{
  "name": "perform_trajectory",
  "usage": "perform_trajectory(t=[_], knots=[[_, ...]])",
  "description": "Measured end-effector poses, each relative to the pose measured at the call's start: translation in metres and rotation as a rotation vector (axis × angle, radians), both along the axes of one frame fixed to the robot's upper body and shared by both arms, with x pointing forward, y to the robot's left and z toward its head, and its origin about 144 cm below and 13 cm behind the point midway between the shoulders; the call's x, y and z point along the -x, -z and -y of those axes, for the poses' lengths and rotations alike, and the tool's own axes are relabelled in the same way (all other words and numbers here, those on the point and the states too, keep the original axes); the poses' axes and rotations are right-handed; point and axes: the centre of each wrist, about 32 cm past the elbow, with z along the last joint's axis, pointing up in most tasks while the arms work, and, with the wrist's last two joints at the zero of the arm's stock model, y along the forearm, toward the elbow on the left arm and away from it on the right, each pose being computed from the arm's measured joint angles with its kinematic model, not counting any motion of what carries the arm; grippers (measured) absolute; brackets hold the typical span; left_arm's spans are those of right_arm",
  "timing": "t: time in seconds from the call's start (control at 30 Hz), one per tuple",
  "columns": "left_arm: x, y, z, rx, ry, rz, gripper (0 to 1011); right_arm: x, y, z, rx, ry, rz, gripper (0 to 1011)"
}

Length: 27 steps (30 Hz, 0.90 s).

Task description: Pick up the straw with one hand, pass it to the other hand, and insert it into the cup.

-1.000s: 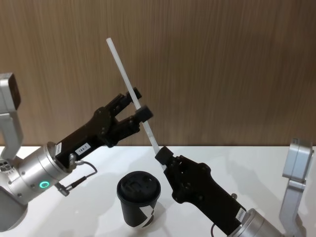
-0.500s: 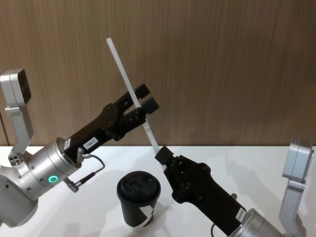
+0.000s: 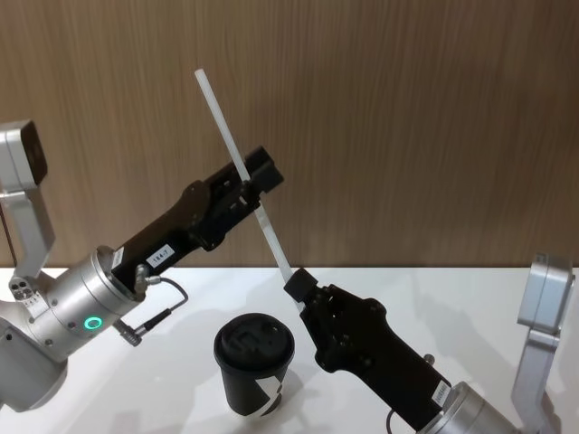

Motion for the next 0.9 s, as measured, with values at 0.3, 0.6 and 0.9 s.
perform_trajectory(t=[0.3,0.6,0.9], knots=[[0.0011,-0.0016,-0.0041,0.009,-0.011,0.017,223,0.0000,0.0000,0.0000,0.000,0.000,0.000,0],[0.0017,-0.0021,-0.0062,0.013,-0.013,0.031,85,0.0000,0.0000,0.0000,0.000,0.000,0.000,0],[0.0021,-0.0018,-0.0066,0.017,-0.012,0.040,30,0.0000,0.0000,0.0000,0.000,0.000,0.000,0]])
